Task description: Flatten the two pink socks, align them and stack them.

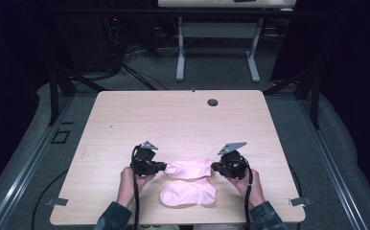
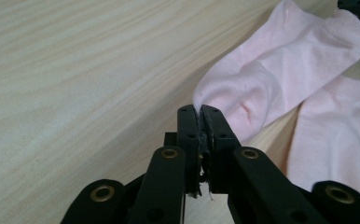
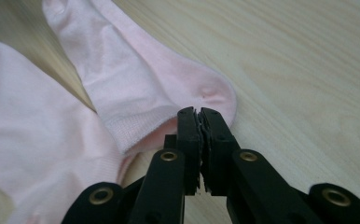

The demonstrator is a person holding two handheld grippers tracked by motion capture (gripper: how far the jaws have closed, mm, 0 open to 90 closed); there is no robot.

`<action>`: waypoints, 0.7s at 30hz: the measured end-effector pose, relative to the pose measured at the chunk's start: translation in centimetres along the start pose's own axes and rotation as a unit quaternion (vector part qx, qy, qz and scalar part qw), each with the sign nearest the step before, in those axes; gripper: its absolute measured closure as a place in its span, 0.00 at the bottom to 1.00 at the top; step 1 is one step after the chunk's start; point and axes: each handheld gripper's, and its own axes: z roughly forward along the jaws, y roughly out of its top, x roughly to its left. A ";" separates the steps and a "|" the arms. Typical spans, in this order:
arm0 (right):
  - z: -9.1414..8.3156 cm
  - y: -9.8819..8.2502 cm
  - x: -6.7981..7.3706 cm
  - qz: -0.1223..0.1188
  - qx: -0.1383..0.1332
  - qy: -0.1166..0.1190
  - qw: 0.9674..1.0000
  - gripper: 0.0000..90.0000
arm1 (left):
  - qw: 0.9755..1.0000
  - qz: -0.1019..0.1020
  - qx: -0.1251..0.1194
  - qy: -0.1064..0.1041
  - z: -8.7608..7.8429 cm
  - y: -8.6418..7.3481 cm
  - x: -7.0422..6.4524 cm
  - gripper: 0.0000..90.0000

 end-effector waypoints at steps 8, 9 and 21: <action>-0.1 -0.8 -1.2 0.025 0.000 -0.027 0.999 0.75 | 1.000 -0.006 -0.001 0.026 -0.7 -0.5 0.3 0.70; -0.5 -0.8 -1.2 0.026 -0.009 -0.029 0.999 0.74 | 1.000 -0.004 -0.004 0.027 -0.9 -0.6 0.1 0.69; 1.2 -0.4 1.2 -0.012 0.030 0.019 0.999 0.67 | 0.999 0.034 -0.022 0.034 -0.7 -0.7 -1.5 0.58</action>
